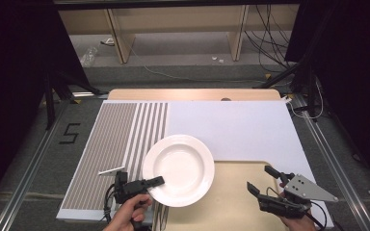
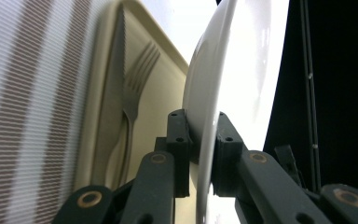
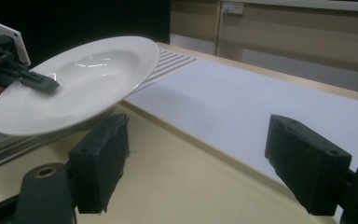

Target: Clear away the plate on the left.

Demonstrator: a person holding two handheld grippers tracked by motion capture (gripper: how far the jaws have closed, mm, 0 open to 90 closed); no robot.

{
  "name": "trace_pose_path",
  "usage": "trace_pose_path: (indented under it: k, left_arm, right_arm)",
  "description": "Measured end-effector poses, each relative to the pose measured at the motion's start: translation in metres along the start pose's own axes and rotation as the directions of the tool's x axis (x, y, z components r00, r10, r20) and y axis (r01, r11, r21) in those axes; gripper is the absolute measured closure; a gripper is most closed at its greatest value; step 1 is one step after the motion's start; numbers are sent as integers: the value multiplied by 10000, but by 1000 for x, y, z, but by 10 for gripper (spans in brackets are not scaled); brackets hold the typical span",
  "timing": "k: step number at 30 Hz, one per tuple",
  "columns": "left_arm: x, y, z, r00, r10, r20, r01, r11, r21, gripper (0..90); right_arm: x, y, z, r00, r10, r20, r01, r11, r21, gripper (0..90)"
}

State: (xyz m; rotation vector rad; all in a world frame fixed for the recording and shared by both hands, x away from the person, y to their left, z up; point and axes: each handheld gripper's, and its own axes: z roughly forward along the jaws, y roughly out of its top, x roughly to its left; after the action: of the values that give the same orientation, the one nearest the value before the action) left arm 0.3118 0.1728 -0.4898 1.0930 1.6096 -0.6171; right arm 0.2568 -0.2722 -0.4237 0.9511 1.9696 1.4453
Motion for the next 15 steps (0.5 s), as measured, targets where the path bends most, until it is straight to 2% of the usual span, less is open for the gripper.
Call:
trace_pose_path:
  k: [4, 7, 15]
  left_arm:
    - [-4, -4, 9, 9998, 182, -51, -180, 9993, 316, 801]
    - [-8, -6, 16, 9987, 496, -84, -491, 9975, 502, 801]
    - [-15, -12, 33, 9965, 815, -193, -791, 9914, 1038, 798]
  right_arm:
    - [0, 0, -1, 10000, 16, 36, -16, 10000, -66, 225]
    - [-1, 0, -1, 10000, 21, 73, -20, 9999, -107, 225]
    - [-2, 1, -3, 9997, 90, 207, -85, 9997, -238, 226]
